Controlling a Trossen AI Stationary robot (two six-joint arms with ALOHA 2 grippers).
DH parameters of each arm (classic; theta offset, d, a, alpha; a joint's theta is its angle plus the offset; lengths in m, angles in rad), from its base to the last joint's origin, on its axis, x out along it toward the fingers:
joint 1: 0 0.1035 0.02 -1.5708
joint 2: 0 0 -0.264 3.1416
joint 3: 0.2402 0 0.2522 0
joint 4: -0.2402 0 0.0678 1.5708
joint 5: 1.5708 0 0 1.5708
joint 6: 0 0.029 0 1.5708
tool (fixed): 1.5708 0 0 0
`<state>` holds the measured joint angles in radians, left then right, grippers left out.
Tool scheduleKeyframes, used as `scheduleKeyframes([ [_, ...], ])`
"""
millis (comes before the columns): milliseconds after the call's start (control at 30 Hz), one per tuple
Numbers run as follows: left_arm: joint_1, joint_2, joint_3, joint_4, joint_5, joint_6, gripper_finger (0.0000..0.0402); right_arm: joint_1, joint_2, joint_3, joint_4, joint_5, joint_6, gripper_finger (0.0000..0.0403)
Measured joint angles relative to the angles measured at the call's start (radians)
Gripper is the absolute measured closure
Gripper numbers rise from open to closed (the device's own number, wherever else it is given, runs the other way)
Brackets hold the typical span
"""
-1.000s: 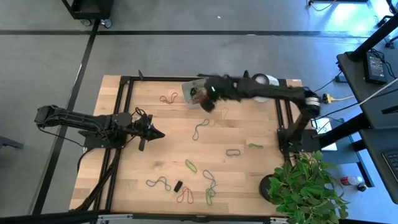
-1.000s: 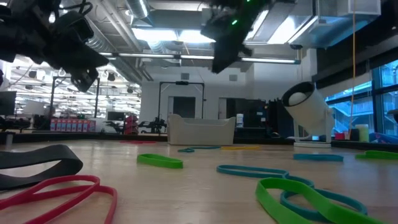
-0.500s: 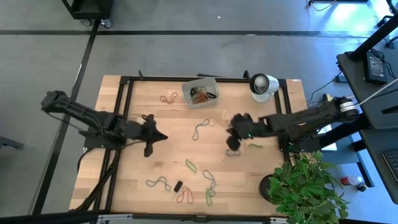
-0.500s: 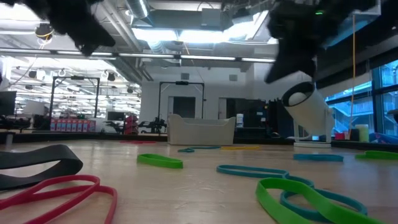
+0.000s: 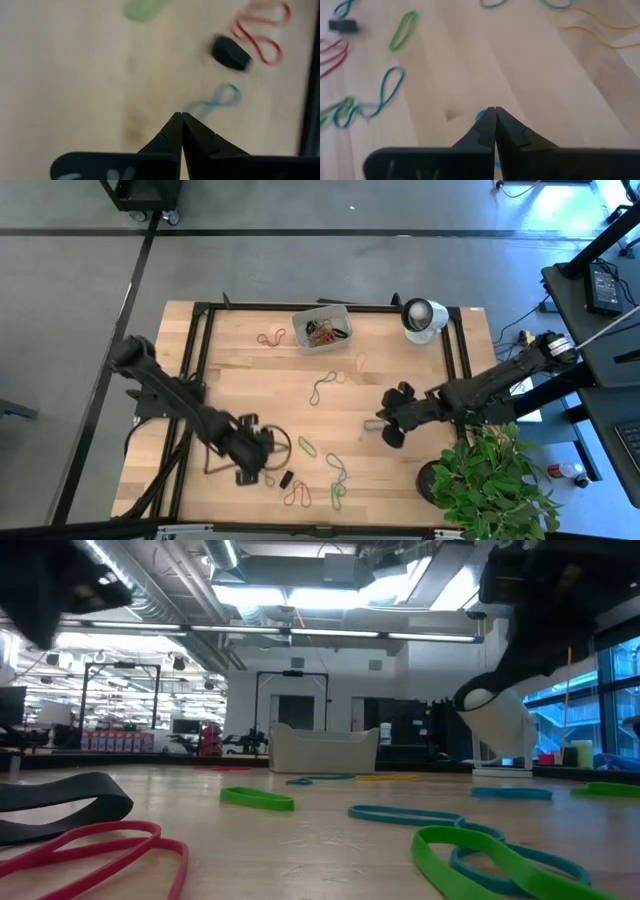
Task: Pick and place rubber bands into bin
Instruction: Put the blue rubber band into the gray bin
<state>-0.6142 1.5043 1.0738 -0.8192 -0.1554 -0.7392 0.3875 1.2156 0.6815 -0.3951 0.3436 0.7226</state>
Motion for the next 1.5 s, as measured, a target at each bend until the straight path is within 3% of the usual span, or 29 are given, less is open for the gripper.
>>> scheduleKeyframes([
  [300,-0.053,0.244,0.070,0.038,0.107,-0.184,0.0389,0.053,0.000,0.000,0.003,0.000,-0.090,0.0396],
  [700,-0.053,0.415,0.087,0.029,0.114,-0.319,0.0323,0.126,0.000,0.000,0.000,-0.027,-0.130,0.0392],
  [800,-0.059,0.431,0.090,0.028,0.110,-0.359,0.0335,0.147,0.000,0.000,0.000,-0.028,-0.130,0.0391],
  [900,-0.055,0.431,0.099,0.025,0.111,-0.387,0.0383,0.165,0.000,0.000,0.000,-0.028,-0.130,0.0391],
  [967,-0.053,0.427,0.118,0.014,0.101,-0.397,0.0395,0.175,0.000,0.000,-0.001,-0.028,-0.130,0.0391],
  [1333,-0.026,0.349,0.276,-0.116,-0.020,-0.427,0.0400,0.185,0.000,0.000,-0.035,-0.025,-0.151,0.0391],
  [1500,-0.016,0.344,0.307,-0.180,-0.038,-0.364,0.0400,0.185,0.000,0.000,-0.033,-0.024,-0.152,0.0391],
])
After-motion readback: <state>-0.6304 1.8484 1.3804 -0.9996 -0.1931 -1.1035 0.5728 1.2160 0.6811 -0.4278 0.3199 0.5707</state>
